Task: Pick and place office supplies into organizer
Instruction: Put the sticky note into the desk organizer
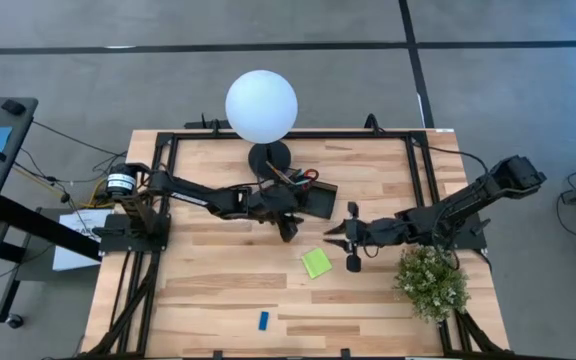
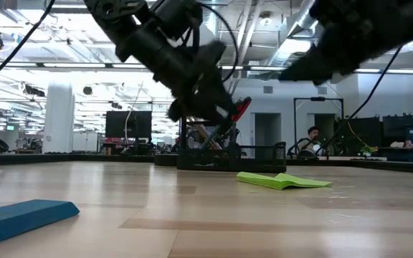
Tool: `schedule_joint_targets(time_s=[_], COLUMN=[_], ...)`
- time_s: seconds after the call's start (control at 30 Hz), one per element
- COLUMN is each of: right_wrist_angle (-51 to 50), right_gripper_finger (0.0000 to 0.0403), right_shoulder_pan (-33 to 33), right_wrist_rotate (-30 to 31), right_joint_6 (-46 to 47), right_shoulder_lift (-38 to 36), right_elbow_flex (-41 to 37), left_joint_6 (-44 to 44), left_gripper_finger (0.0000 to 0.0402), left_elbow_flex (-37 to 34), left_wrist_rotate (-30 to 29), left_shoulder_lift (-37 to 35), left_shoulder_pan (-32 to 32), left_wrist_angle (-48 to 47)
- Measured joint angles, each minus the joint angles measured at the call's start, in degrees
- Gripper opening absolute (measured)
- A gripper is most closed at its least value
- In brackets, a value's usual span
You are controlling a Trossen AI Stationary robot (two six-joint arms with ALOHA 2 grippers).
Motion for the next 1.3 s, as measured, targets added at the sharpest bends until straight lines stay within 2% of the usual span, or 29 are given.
schedule_joint_targets(time_s=[0.07, 0.13, 0.3, 0.43, 0.67, 0.87, 1.3], right_wrist_angle=[-1.0, -0.08, 1.85, 1.67, 0.73, -4.7, -9.01], right_gripper_finger=[0.0072, 0.0072, 0.0072, 0.0072, 0.0072, 0.0072, 0.0072], right_shoulder_pan=[0.12, 0.48, 0.5, -1.19, -4.8, -5.35, -4.48], right_wrist_rotate=[-3.72, -6.44, -6.67, -3.32, -6.24, -5.95, -7.1], right_joint_6=[1.83, 4.38, 9.62, 10.95, 15.28, 18.08, 24.8], right_shoulder_lift=[1.89, 4.97, 13.96, 19.11, 24.76, 26.51, 23.21], right_elbow_flex=[-0.03, -0.01, -0.01, 0.7, 4.46, 7.02, 7.29], left_joint_6=[0.19, 0.21, 0.67, 0.01, -0.53, -0.47, -0.14], left_gripper_finger=[0.0173, 0.0171, 0.017, 0.017, 0.017, 0.017, 0.017], left_elbow_flex=[1.29, 1.78, 1.78, 1.78, 1.78, 1.78, 1.78], left_wrist_rotate=[4.4, 6.14, 5.5, 4.21, 2.46, 2.41, 1.54], left_shoulder_lift=[0.0, -0.02, -0.02, -0.02, -0.02, -0.02, -0.02], left_shoulder_pan=[-0.12, -0.5, -1.65, -2.31, -2.95, -2.93, -2.93], left_wrist_angle=[0.17, 0.27, -1.62, -4.23, -4.92, -5.53, -7.44])
